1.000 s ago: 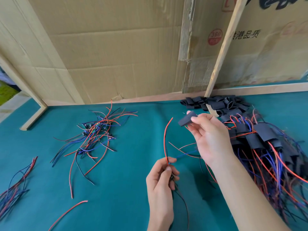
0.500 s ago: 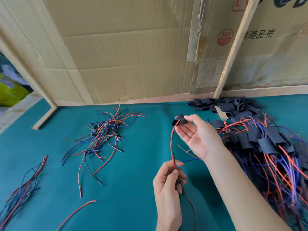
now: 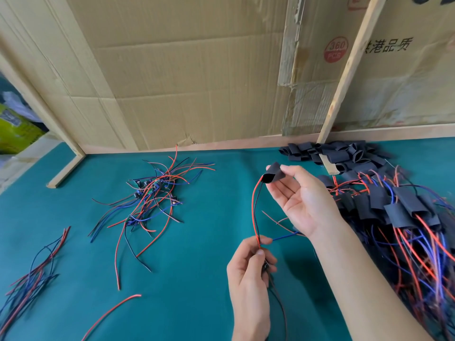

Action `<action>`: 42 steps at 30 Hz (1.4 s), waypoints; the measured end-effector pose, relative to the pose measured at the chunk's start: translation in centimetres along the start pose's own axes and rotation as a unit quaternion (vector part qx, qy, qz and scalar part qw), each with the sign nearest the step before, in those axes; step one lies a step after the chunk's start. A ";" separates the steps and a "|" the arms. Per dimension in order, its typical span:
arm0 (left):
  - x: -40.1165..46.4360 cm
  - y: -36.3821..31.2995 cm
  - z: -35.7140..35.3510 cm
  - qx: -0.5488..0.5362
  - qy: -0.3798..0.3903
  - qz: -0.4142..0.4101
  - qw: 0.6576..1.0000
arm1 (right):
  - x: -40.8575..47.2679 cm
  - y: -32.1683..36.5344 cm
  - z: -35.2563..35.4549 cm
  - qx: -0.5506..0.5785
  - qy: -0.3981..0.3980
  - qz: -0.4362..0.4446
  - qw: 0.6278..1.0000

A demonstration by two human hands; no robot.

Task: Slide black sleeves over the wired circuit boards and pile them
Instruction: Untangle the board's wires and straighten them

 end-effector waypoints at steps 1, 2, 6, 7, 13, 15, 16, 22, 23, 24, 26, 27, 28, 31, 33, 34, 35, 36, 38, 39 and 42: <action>0.1 0.1 0.0 0.001 0.003 0.002 1.000 | 0.0 0.3 0.1 -0.020 -0.004 0.009 1.000; 0.1 0.1 0.0 0.000 0.004 0.004 1.000 | 0.0 0.6 0.2 -0.037 -0.009 0.018 0.999; 0.2 0.1 0.0 0.005 0.000 0.006 1.000 | 0.0 1.4 0.1 -0.069 -0.011 0.039 0.997; 0.2 0.2 0.0 0.009 -0.001 0.005 1.000 | 0.1 1.5 0.0 -0.069 -0.009 0.043 0.997; 0.2 0.1 0.1 0.015 -0.004 0.001 1.000 | 0.0 1.5 0.1 -0.067 -0.012 0.047 0.997; 0.2 -0.1 0.0 0.013 -0.007 -0.004 1.000 | -0.1 1.6 0.0 -0.066 -0.008 0.047 0.997; 0.1 -0.1 0.0 0.013 -0.008 -0.004 1.000 | -0.2 1.8 -0.1 -0.073 -0.004 0.048 0.996; 0.2 0.1 -0.1 0.000 -0.023 -0.002 1.000 | -0.9 3.2 -1.4 -0.208 0.025 0.066 0.975; 0.2 0.1 -0.3 -0.006 -0.022 -0.004 1.000 | -1.2 3.4 -1.5 -0.231 0.029 0.065 0.970; 0.2 0.0 -0.3 -0.013 -0.023 -0.006 1.000 | -1.4 3.6 -1.6 -0.254 0.032 0.063 0.965; 0.2 0.2 -0.3 -0.018 -0.028 -0.009 0.999 | -2.1 3.6 -1.7 -0.292 0.041 0.054 0.954; 0.3 0.3 -0.2 -0.016 -0.031 -0.013 0.999 | -2.5 3.5 -1.7 -0.306 0.046 0.050 0.950; 0.3 0.3 -0.1 -0.011 -0.037 -0.017 0.999 | -3.0 3.3 -1.6 -0.318 0.049 0.047 0.946; 0.3 0.4 0.2 0.021 -0.060 -0.035 0.997 | -4.4 2.3 -1.0 -0.335 0.043 0.034 0.941; 0.2 0.2 0.3 0.063 -0.078 -0.044 0.994 | -4.9 1.2 -0.6 -0.332 0.041 0.023 0.942; 0.0 0.1 0.3 0.083 -0.085 -0.049 0.992 | -5.2 0.8 -0.3 -0.343 0.035 0.021 0.938; -0.1 -0.1 0.2 0.097 -0.087 -0.053 0.990 | -5.4 0.6 -0.1 -0.362 0.028 0.022 0.931; -0.2 -0.2 0.0 0.109 -0.084 -0.055 0.989 | -5.6 0.5 0.1 -0.388 0.021 0.025 0.921; -0.2 -0.3 -0.3 0.130 -0.070 -0.046 0.988 | -5.8 0.5 0.2 -0.449 0.011 0.037 0.893; -0.2 -0.4 -0.4 0.133 -0.067 -0.042 0.988 | -5.9 0.7 0.2 -0.472 0.007 0.045 0.880; -0.3 -0.7 -0.4 0.136 -0.073 -0.049 0.987 | -6.0 1.1 0.5 -0.500 -0.007 0.062 0.864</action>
Point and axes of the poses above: each hand's wrist, its own x-axis towards the middle knuckle, its own z-axis out of the back of the hand, y = z × x, the point moved 10 cm from there along x, towards the middle knuckle, and after that the axes turned 14 degrees about y, right-handed, at the moved point
